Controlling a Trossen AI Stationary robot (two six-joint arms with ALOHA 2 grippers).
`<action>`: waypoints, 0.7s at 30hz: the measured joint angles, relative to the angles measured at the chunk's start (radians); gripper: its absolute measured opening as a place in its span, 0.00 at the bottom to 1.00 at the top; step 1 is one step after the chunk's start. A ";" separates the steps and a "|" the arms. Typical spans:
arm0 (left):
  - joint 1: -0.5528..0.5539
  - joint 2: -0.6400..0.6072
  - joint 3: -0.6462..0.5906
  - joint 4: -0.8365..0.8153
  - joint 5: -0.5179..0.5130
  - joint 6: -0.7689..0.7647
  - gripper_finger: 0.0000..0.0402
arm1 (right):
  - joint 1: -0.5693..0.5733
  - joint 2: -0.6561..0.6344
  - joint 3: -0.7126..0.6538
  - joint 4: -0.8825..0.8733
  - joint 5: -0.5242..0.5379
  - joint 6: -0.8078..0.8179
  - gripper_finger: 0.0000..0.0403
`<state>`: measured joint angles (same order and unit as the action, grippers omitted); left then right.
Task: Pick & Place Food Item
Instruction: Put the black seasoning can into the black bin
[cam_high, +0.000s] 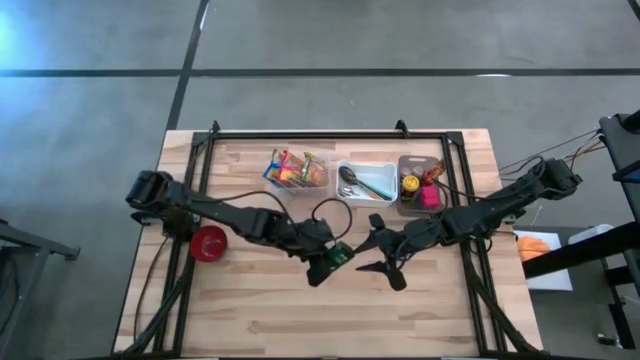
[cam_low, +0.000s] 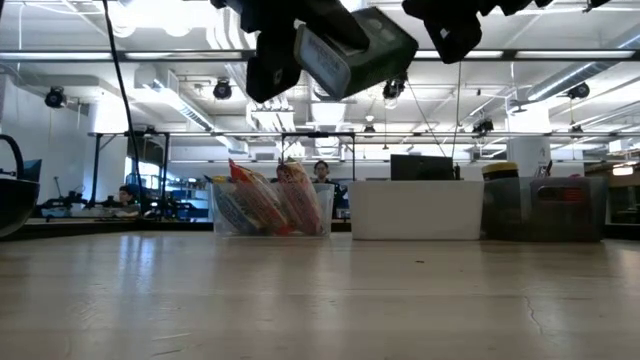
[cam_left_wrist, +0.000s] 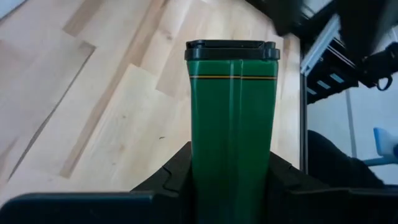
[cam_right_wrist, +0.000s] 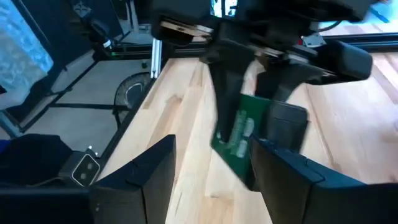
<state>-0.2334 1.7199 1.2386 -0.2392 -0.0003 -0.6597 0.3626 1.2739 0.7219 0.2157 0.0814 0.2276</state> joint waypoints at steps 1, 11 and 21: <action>-0.007 0.000 0.000 0.007 -0.006 0.010 0.27 | 0.000 0.000 0.000 -0.001 0.000 0.000 0.50; -0.030 0.000 0.000 0.067 -0.047 0.063 0.27 | 0.000 0.005 -0.007 -0.003 0.080 0.005 0.50; -0.036 0.000 -0.001 0.088 -0.049 0.122 0.27 | 0.000 0.004 -0.007 0.001 0.106 0.014 0.50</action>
<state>-0.2696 1.7203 1.2373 -0.1513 -0.0494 -0.5372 0.3630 1.2781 0.7151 0.2170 0.1870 0.2419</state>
